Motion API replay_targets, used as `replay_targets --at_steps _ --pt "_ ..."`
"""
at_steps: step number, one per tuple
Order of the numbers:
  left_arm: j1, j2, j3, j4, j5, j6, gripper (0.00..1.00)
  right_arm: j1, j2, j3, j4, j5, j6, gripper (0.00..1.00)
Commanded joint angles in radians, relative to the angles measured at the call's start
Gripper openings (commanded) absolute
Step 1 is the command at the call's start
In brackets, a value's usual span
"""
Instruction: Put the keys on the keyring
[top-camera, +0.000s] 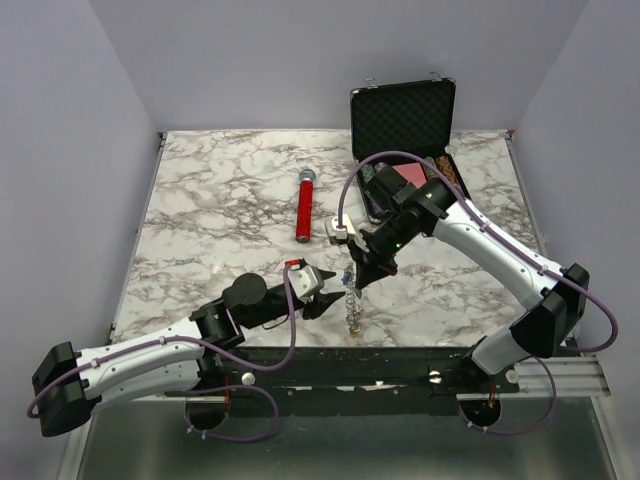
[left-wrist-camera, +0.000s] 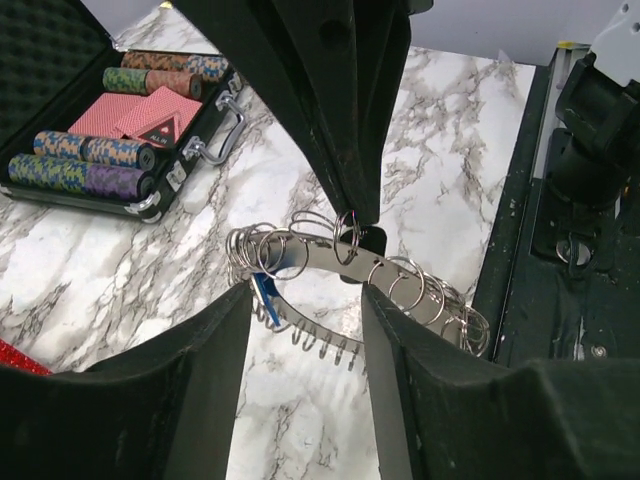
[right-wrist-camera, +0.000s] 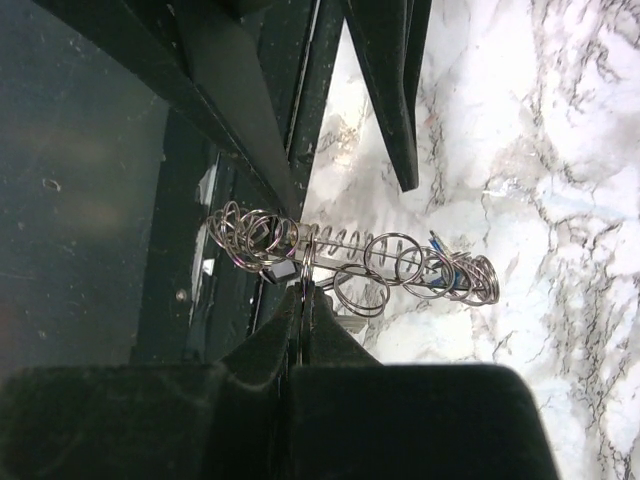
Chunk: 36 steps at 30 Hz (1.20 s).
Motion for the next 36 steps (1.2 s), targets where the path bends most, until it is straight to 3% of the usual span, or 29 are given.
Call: replay_targets --at_steps 1,11,21,32,36 --pt "0.005 0.033 0.047 0.062 0.051 0.034 0.52 0.025 0.010 0.037 -0.052 0.063 -0.011 0.00" --pt "0.007 0.077 0.040 0.153 0.160 0.008 0.40 0.037 0.024 0.055 -0.062 0.060 -0.017 0.00" --pt "0.007 0.131 0.059 0.154 0.165 0.014 0.31 0.039 0.023 0.059 -0.065 0.042 -0.020 0.00" --pt "0.007 0.125 0.058 0.153 0.160 0.008 0.30 0.037 0.018 0.045 -0.060 0.037 -0.020 0.00" --pt "0.007 0.131 0.059 0.151 0.162 0.005 0.22 0.039 0.016 0.043 -0.059 0.036 -0.020 0.00"
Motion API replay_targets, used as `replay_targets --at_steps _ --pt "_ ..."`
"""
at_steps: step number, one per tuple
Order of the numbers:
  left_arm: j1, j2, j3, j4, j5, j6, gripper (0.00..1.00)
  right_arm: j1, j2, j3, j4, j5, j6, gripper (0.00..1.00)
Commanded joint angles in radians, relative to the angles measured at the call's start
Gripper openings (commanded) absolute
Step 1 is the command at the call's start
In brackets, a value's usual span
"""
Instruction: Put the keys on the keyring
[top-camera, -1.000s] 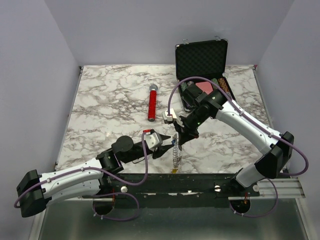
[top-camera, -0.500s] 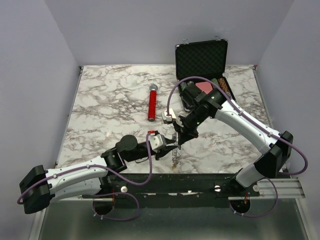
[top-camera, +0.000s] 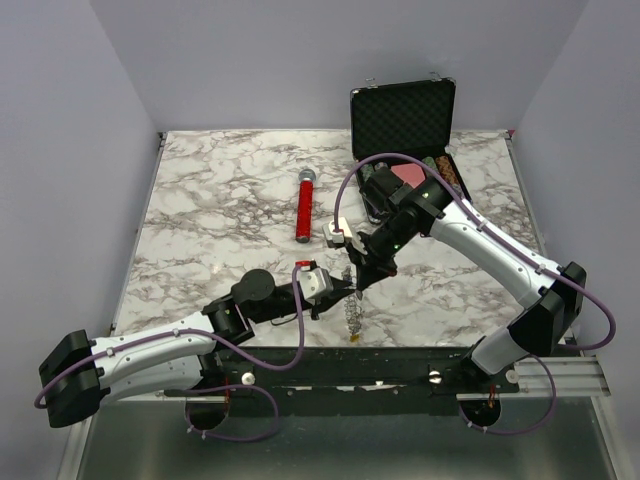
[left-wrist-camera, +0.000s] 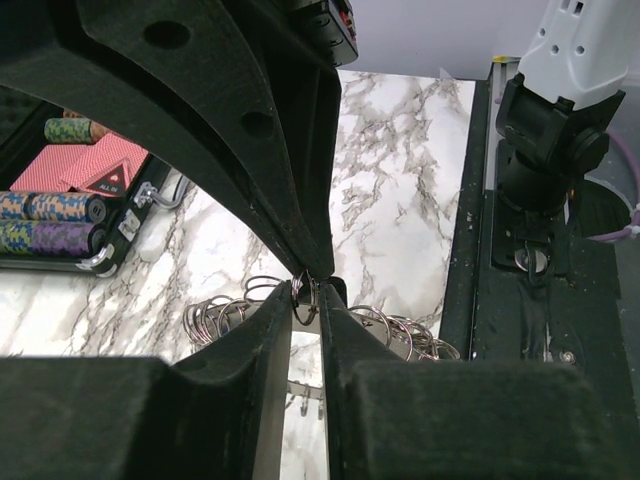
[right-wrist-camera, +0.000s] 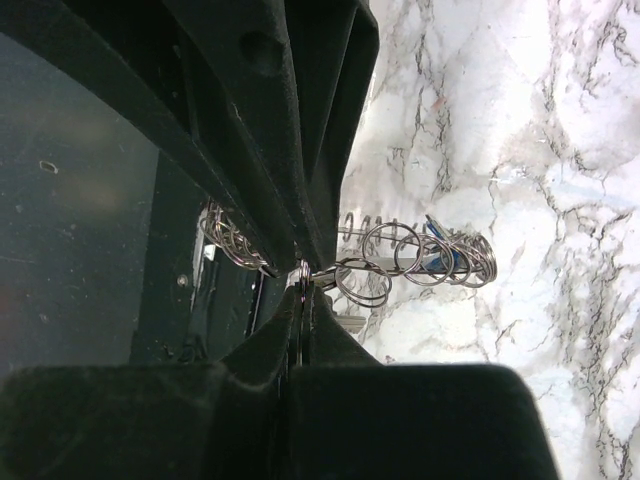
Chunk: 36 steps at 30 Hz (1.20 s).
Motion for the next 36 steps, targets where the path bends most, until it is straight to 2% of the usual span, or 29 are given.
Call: replay_targets --at_steps 1,8,10,16,20,24,36 --pt "0.006 0.001 0.029 0.021 0.024 -0.006 0.22 0.009 -0.003 0.014 -0.014 -0.018 -0.007 0.00" --pt "0.006 0.015 0.038 0.015 0.018 -0.011 0.13 0.009 -0.002 0.012 -0.015 -0.031 -0.009 0.00" --pt "0.006 0.019 0.039 0.012 0.017 -0.017 0.00 0.009 -0.002 0.014 -0.014 -0.034 -0.009 0.00" --pt "0.006 0.010 0.010 0.063 -0.015 -0.078 0.00 0.009 -0.011 0.000 0.008 -0.061 0.006 0.00" --pt "0.008 -0.030 -0.066 0.199 -0.078 -0.170 0.00 0.007 -0.028 -0.017 0.038 -0.083 0.023 0.02" --pt "0.008 -0.048 -0.126 0.337 -0.129 -0.250 0.00 0.006 -0.033 -0.035 0.065 -0.101 0.037 0.11" --pt "0.002 -0.010 -0.191 0.633 -0.244 -0.345 0.00 -0.026 -0.037 -0.071 0.120 -0.187 0.071 0.17"
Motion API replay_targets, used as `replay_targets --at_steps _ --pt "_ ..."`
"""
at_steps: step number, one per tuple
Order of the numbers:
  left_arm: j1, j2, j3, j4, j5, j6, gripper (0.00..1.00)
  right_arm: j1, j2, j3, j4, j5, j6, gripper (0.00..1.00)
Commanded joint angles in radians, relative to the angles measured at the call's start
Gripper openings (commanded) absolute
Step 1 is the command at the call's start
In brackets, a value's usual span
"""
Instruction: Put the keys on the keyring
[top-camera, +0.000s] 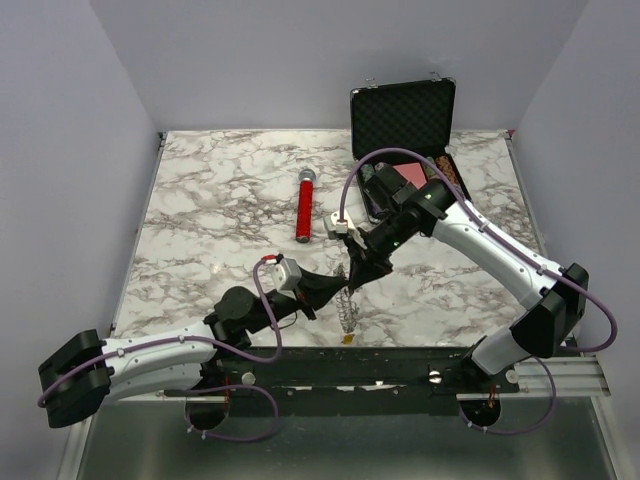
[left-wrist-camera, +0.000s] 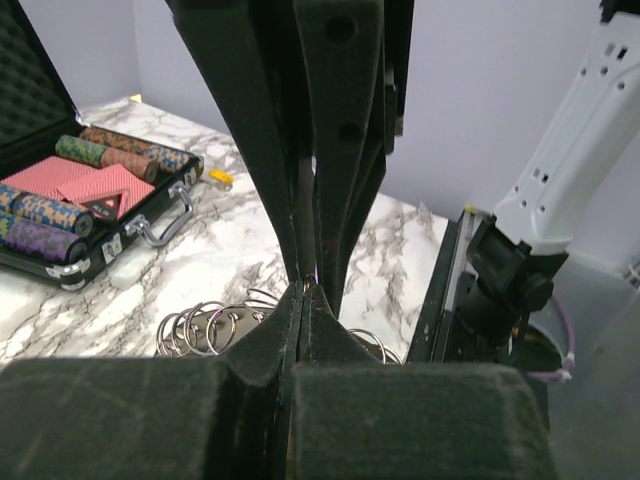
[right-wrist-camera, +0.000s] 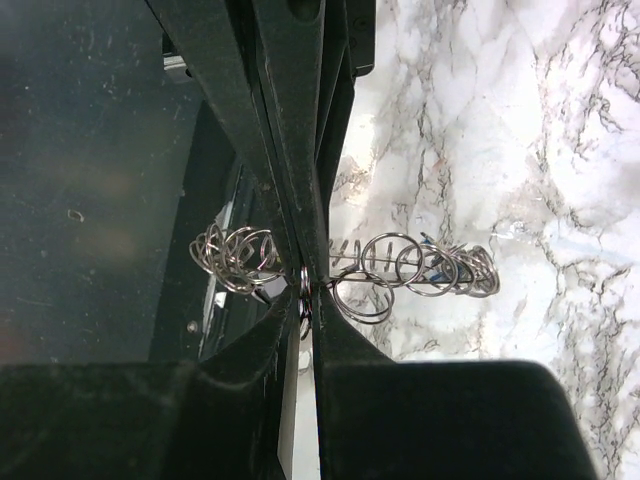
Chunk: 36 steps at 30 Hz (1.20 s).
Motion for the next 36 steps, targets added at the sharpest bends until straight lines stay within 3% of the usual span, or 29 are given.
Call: replay_targets --at_steps 1,7,11,12,19,21,24,26,31,36 --pt "-0.003 0.004 -0.016 0.247 -0.107 -0.051 0.00 -0.008 -0.025 -0.035 0.029 -0.065 0.031 0.17" --pt "-0.003 0.026 -0.038 0.334 -0.140 -0.069 0.00 -0.035 -0.031 -0.041 0.052 -0.109 0.048 0.17" --pt "-0.003 0.039 -0.050 0.354 -0.143 -0.075 0.00 -0.077 -0.034 -0.037 0.056 -0.166 0.056 0.00" --pt "-0.005 0.039 -0.053 0.353 -0.141 -0.075 0.00 -0.082 -0.036 -0.037 0.054 -0.173 0.051 0.00" --pt "-0.002 -0.008 -0.055 0.174 -0.091 -0.052 0.00 -0.085 -0.040 -0.026 0.014 -0.151 0.012 0.00" --pt "0.000 -0.046 -0.046 0.071 -0.071 -0.039 0.11 -0.084 -0.033 -0.012 -0.015 -0.134 -0.011 0.00" --pt "0.001 -0.124 -0.018 -0.125 -0.025 -0.002 0.49 -0.082 -0.011 0.026 -0.082 -0.089 -0.065 0.00" --pt "0.006 -0.181 0.005 -0.251 -0.014 0.033 0.62 -0.081 0.006 0.052 -0.128 -0.057 -0.100 0.00" --pt "0.026 -0.275 0.082 -0.499 0.021 0.141 0.73 -0.068 0.018 0.080 -0.171 0.015 -0.130 0.00" --pt "0.055 -0.205 0.193 -0.598 0.115 0.207 0.74 -0.024 0.056 0.121 -0.214 0.099 -0.145 0.00"
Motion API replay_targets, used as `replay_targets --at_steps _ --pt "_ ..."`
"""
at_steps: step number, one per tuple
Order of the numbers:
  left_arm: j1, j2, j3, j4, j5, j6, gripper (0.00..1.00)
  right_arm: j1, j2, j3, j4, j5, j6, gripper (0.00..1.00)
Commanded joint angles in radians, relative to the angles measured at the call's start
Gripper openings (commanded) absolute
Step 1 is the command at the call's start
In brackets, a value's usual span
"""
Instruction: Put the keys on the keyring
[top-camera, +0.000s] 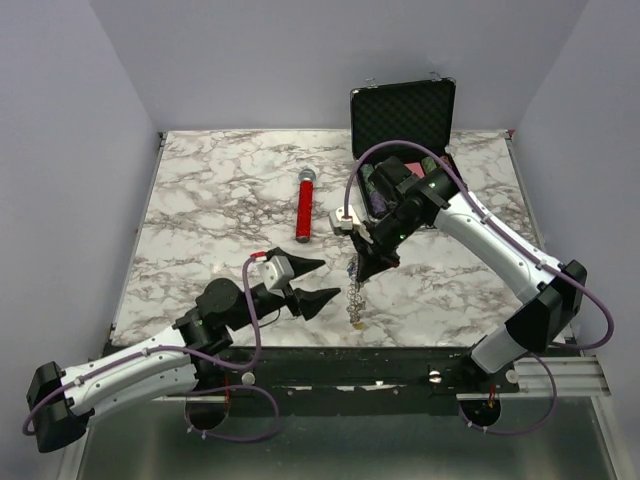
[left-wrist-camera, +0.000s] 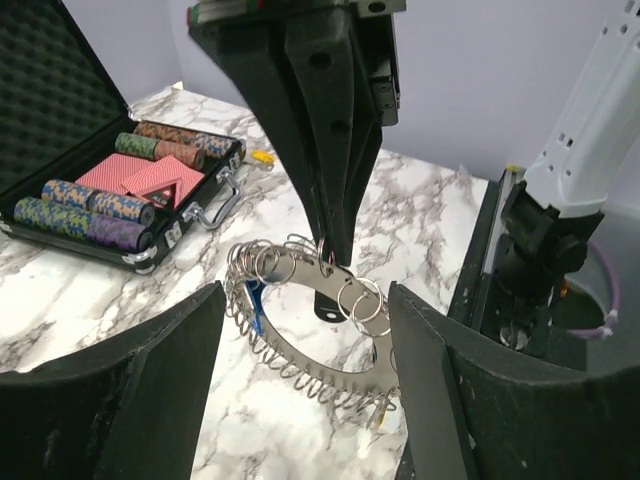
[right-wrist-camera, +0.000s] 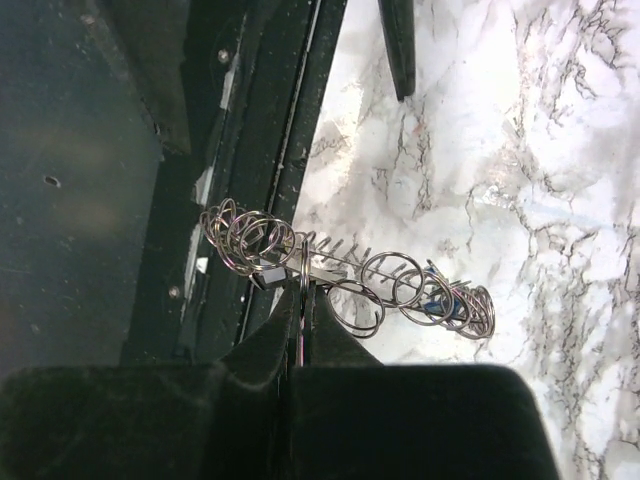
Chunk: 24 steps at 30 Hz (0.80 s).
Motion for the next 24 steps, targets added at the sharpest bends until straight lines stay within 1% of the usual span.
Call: replay_targets --at_steps 1,6,7,17,21,24 --pt "0.024 0.090 0.122 -0.180 0.118 0.111 0.74 0.046 0.037 0.059 -0.098 0.097 -0.034 0.00" --pt "0.027 0.207 0.202 -0.187 0.164 0.154 0.74 0.078 0.054 0.085 -0.100 0.147 -0.010 0.00" --pt "0.027 0.223 0.209 -0.184 0.166 0.154 0.73 0.081 0.055 0.090 -0.100 0.155 -0.008 0.00" --pt "0.027 0.302 0.259 -0.200 0.197 0.183 0.43 0.089 0.051 0.087 -0.098 0.155 -0.002 0.00" --pt "0.027 0.313 0.269 -0.216 0.194 0.189 0.39 0.090 0.049 0.090 -0.100 0.149 0.001 0.00" --pt "0.027 0.317 0.268 -0.216 0.192 0.189 0.31 0.089 0.049 0.088 -0.100 0.146 0.001 0.00"
